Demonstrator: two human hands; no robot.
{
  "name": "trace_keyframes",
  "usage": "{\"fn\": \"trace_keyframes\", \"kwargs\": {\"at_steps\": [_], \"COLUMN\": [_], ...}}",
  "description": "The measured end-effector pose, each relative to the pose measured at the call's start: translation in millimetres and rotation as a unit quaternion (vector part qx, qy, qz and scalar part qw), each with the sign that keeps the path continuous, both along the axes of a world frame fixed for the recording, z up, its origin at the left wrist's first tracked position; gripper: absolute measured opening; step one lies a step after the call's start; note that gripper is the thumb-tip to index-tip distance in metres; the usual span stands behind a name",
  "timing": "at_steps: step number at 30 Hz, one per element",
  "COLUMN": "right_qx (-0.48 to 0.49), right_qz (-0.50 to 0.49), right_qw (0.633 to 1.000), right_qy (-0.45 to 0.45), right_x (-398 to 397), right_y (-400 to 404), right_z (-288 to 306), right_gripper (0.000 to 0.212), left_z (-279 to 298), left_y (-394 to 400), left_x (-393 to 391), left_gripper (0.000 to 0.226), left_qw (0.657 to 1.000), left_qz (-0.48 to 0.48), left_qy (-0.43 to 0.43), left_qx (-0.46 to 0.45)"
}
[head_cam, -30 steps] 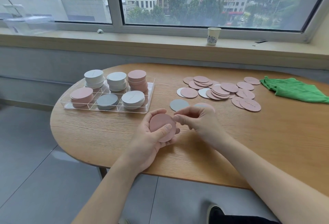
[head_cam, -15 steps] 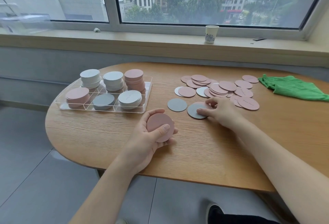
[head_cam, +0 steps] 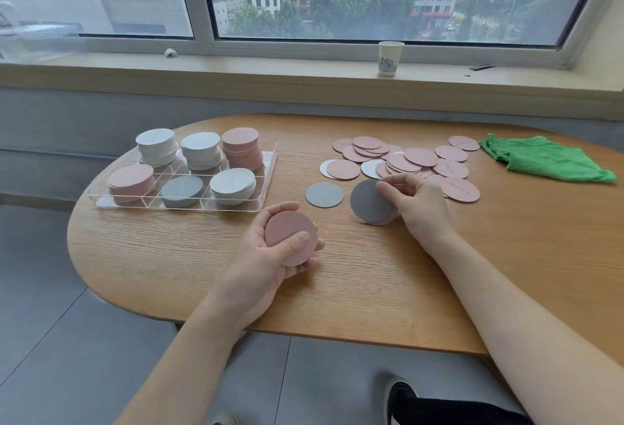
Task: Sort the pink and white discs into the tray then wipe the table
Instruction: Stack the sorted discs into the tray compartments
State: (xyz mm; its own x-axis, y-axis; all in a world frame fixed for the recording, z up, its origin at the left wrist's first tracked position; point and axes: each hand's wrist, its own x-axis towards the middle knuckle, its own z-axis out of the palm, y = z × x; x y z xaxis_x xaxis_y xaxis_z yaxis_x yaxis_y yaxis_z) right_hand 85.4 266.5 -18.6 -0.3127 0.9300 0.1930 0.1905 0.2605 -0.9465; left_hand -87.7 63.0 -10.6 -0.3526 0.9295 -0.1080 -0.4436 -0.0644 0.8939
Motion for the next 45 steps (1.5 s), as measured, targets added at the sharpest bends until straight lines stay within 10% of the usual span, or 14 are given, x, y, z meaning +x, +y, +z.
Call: {"fn": "trace_keyframes", "kwargs": {"at_steps": [20, 32, 45], "right_qx": [-0.139, -0.016, -0.113], "right_qz": [0.093, -0.028, 0.240], "right_qw": [0.983, 0.990, 0.960], "right_qy": [0.071, 0.139, 0.091], "right_x": [4, 8, -14], "right_y": [7, 2, -40], "right_z": [-1, 9, 17], "right_gripper": [0.060, 0.030, 0.025], "left_z": [4, 4, 3], "left_y": [15, 14, 16], "left_x": [15, 16, 15], "left_gripper": [0.048, 0.046, 0.069], "left_qw": [1.000, 1.000, 1.000], "left_qz": [-0.002, -0.004, 0.000], "left_qy": [0.008, 0.006, 0.020], "left_qx": [-0.019, -0.019, -0.008]}}
